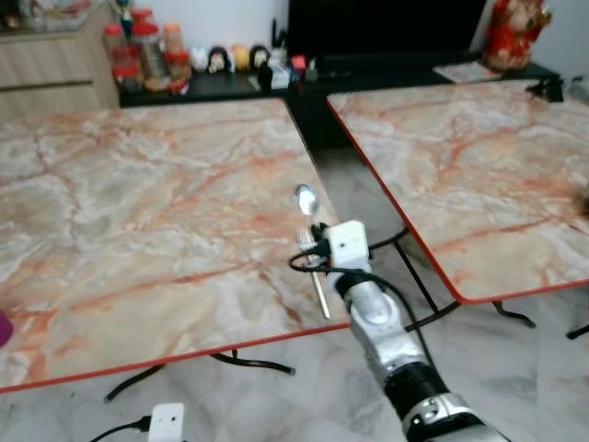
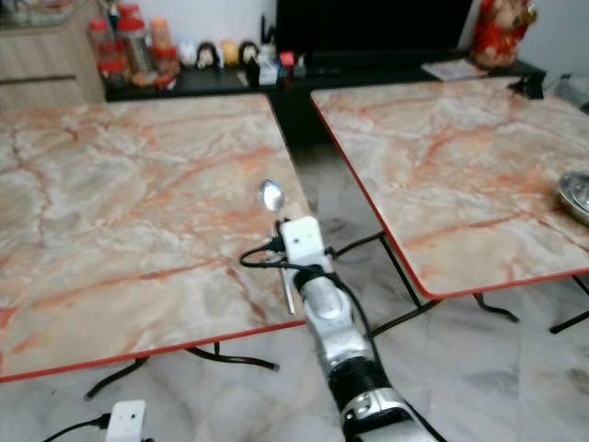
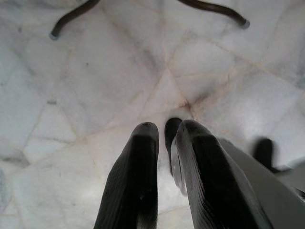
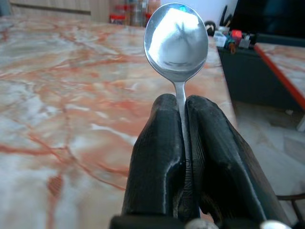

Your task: Setting the table

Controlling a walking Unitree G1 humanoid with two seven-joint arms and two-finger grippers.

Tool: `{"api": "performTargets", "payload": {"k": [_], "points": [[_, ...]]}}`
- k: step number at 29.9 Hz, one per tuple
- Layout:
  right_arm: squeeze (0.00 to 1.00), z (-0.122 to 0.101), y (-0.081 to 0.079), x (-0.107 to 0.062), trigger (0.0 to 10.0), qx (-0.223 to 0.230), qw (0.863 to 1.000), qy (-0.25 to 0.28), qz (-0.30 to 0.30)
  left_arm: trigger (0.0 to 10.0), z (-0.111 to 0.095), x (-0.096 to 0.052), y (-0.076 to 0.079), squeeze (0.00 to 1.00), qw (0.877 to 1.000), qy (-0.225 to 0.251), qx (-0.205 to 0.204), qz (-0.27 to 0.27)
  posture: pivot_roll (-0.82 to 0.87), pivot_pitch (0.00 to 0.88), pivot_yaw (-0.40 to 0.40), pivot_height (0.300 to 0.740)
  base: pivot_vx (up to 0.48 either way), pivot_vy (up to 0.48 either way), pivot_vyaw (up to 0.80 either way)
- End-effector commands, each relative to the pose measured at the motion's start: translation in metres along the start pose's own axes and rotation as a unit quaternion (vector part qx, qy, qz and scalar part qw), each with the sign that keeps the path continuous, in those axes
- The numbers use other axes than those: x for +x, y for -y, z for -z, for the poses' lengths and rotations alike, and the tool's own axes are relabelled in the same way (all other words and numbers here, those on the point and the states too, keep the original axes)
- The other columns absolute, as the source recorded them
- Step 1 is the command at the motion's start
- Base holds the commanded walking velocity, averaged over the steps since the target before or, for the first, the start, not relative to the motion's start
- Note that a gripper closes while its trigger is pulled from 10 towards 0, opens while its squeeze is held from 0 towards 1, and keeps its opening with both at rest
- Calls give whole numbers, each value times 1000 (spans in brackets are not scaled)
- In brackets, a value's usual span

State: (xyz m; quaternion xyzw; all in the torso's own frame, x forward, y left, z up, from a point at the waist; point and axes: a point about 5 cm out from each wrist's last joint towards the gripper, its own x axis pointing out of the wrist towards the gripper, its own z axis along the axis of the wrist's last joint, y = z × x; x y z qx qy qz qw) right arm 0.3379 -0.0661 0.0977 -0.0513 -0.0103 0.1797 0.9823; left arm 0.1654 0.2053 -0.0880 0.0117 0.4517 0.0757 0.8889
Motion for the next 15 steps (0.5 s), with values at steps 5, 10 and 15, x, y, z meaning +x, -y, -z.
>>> {"api": "performTargets", "payload": {"k": [5, 10, 15], "points": [[0, -4, 13, -1, 10000, -5, 1000, 10, 20, 10000, 2, 0, 5, 0, 1000, -2, -2, 3, -22, 0, 12, 740, 0, -465, 0], [0, -5, 18, -2, 10000, -4, 999, 18, 27, 10000, 0, 0, 6, 0, 1000, 1, -3, 4, -25, 0, 13, 740, 0, -465, 0], [0, -6, 19, -2, 10000, -8, 999, 20, 26, 10000, 0, 0, 7, 0, 1000, 1, -2, 4, -28, 0, 14, 740, 0, -465, 0]]}}
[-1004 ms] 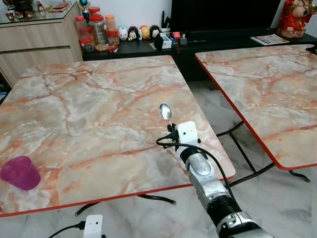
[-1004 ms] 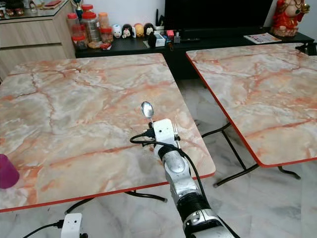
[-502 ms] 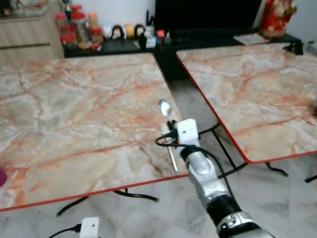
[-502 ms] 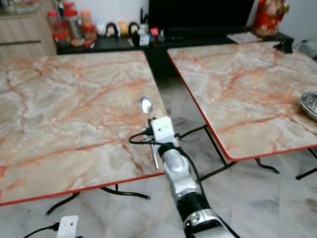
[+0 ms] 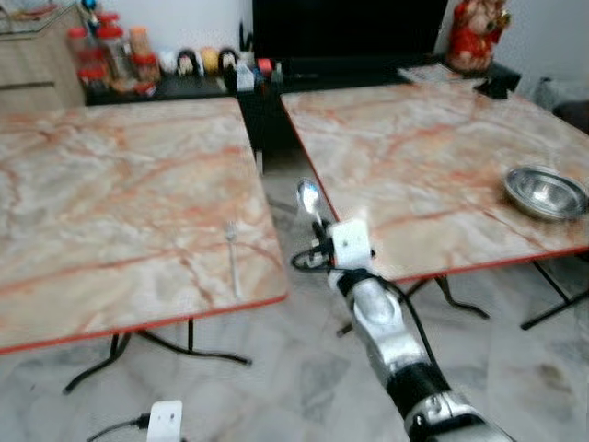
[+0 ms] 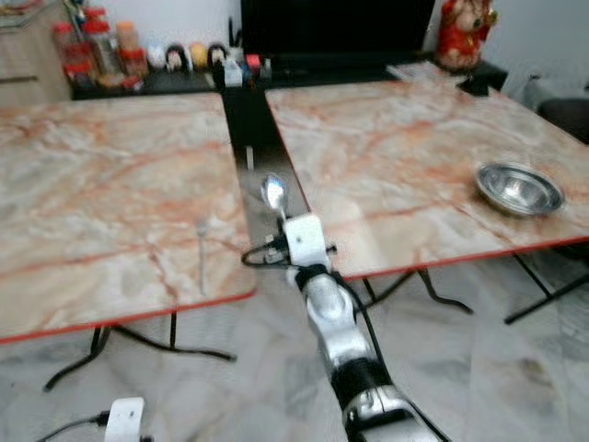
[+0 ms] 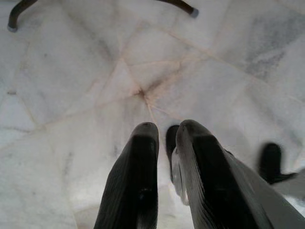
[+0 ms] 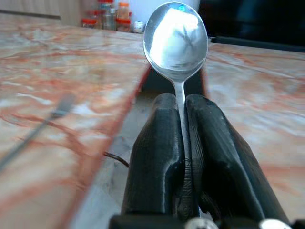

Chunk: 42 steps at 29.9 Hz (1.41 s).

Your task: Setting the table

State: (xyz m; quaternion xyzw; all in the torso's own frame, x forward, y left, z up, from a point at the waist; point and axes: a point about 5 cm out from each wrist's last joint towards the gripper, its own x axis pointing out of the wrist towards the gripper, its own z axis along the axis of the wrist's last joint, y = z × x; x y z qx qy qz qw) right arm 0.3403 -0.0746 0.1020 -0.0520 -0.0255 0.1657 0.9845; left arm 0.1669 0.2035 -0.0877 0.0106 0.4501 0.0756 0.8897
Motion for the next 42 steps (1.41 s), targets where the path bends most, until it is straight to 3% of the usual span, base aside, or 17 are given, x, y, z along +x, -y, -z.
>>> {"api": "performTargets", "payload": {"k": [1, 17, 29, 42], "points": [[0, -3, 10, -1, 10000, -5, 1000, 7, 11, 10000, 1, 0, 5, 0, 1000, 0, -1, 4, -28, 0, 13, 740, 0, -465, 0], [0, 1, 10, -2, 10000, -7, 1000, 1, 12, 10000, 2, -1, 4, 0, 1000, -1, -2, 3, -26, 0, 13, 740, 0, -464, 0], [0, 29, 12, -16, 10000, -6, 998, -55, 14, 10000, 1, 0, 5, 0, 1000, 7, -16, 2, -26, 0, 13, 740, 79, 0, 0], [0, 28, 14, -14, 10000, -6, 999, -51, 16, 10000, 1, 0, 4, 0, 1000, 7, -15, 1, -26, 0, 13, 740, 356, 0, 169]]}}
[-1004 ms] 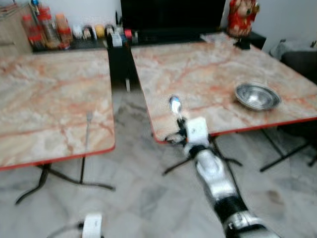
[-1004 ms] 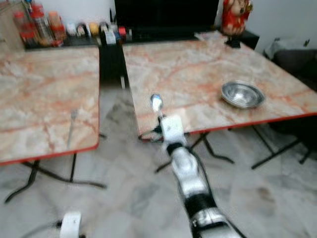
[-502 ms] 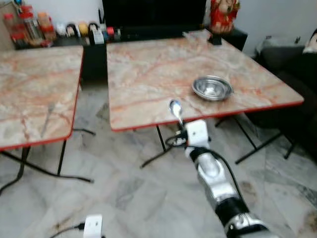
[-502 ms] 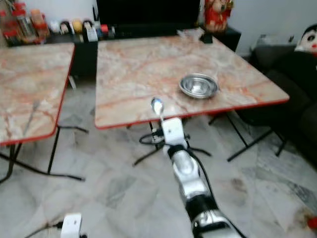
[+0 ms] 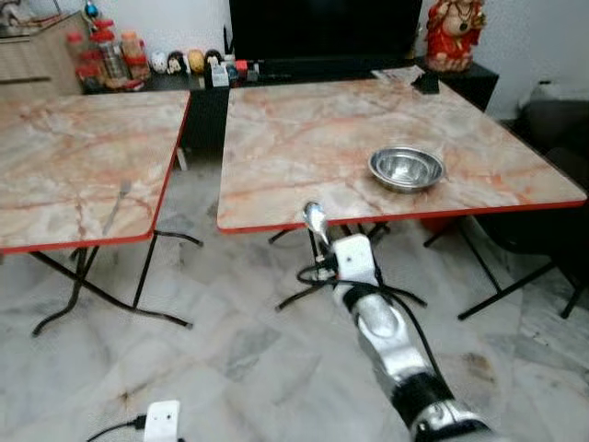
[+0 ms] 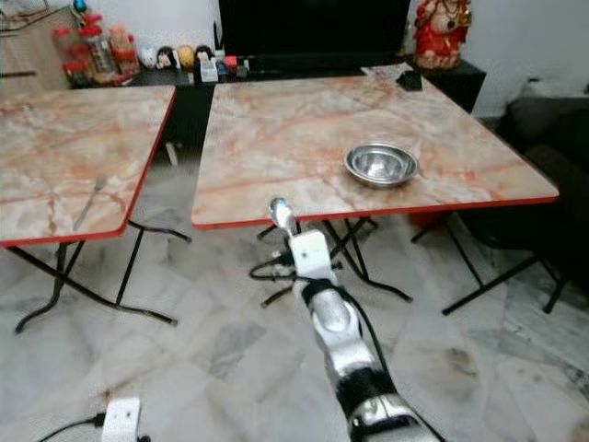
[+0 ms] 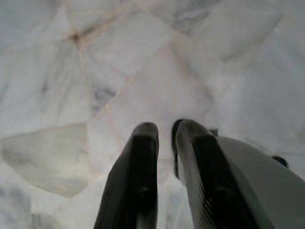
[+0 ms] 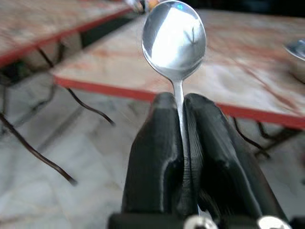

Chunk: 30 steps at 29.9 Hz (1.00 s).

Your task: Setting the table

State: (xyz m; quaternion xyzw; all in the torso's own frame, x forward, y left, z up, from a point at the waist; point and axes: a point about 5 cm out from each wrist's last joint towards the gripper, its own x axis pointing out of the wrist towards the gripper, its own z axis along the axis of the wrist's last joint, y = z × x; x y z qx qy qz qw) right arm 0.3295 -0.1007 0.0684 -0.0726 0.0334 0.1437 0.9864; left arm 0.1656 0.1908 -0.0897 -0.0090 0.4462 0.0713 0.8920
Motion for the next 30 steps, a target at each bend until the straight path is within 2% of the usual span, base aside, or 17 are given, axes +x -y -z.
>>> {"api": "performTargets", "payload": {"k": [1, 20, 24, 30], "points": [[0, -8, -4, 5, 10000, 5, 1000, 11, -3, 10000, -3, 0, -8, 0, 1000, 4, 1, -11, -26, 0, 13, 740, 360, 0, 0], [0, -15, -6, 7, 10000, -8, 1000, 28, -11, 10000, -6, 1, -6, 0, 1000, 6, 3, -8, -31, 0, 14, 740, 360, 0, 0], [0, -18, -7, 8, 10000, -6, 999, 36, -13, 10000, -7, 1, -5, 0, 1000, 8, 1, -7, -33, 0, 12, 740, 361, 0, 502], [0, -19, -6, 9, 10000, -4, 999, 38, -11, 10000, -7, 1, -4, 0, 1000, 8, 0, -6, -34, 0, 12, 740, 362, 0, 0]]}}
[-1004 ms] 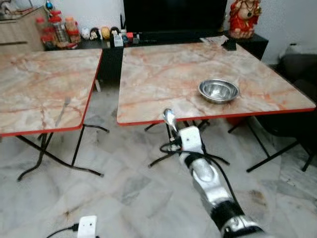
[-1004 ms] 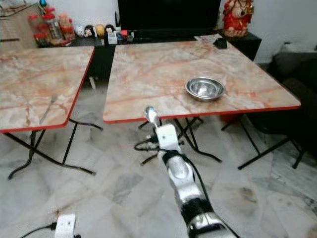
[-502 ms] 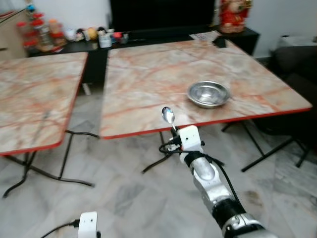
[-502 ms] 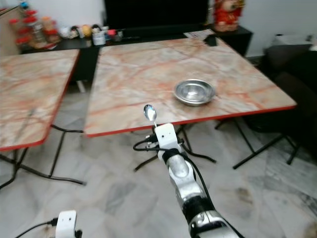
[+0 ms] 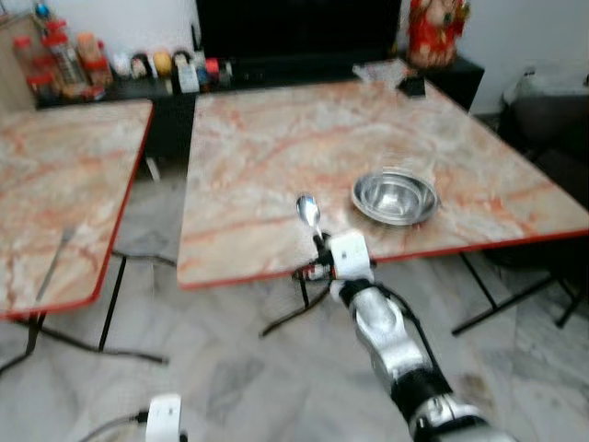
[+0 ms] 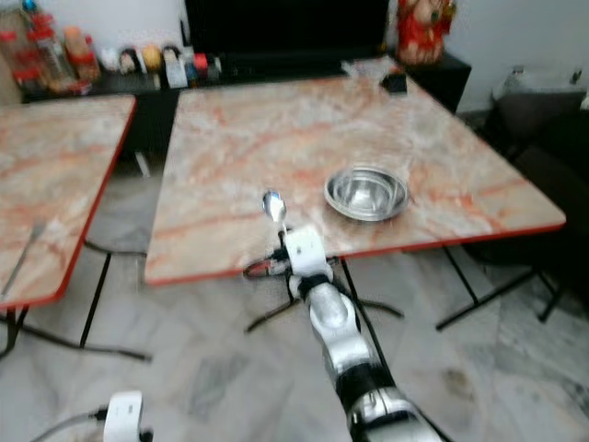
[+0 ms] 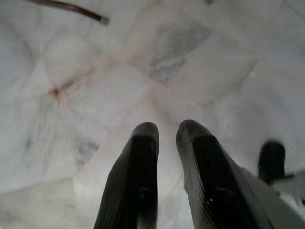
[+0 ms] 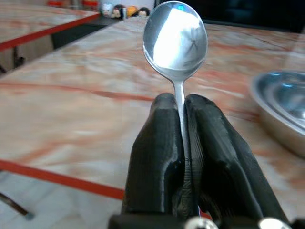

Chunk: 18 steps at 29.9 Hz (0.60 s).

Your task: Setting the table

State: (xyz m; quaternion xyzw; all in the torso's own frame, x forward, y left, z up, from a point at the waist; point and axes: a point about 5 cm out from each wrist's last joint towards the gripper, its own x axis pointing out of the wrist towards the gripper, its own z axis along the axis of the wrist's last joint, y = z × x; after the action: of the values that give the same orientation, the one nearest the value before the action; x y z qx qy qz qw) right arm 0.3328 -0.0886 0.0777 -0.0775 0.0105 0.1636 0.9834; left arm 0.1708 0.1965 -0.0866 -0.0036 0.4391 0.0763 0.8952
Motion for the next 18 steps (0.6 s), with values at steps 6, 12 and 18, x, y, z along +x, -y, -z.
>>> {"api": "performTargets", "payload": {"k": [6, 12, 18], "points": [[0, -8, 2, 3, 10000, 1, 1000, 15, 4, 10000, -1, 0, 0, 0, 1000, 0, -1, 0, -34, 0, 14, 740, 362, 0, 0], [0, -8, 1, 3, 10000, -4, 1000, 18, -2, 10000, -1, 0, 0, 0, 1000, 1, 0, 0, -35, 0, 16, 740, 362, 0, 160], [0, -10, 1, 3, 10000, 7, 1000, 22, 0, 10000, -2, 1, 1, 0, 1000, 1, 1, 0, -37, 0, 17, 740, 362, 0, 79]]}}
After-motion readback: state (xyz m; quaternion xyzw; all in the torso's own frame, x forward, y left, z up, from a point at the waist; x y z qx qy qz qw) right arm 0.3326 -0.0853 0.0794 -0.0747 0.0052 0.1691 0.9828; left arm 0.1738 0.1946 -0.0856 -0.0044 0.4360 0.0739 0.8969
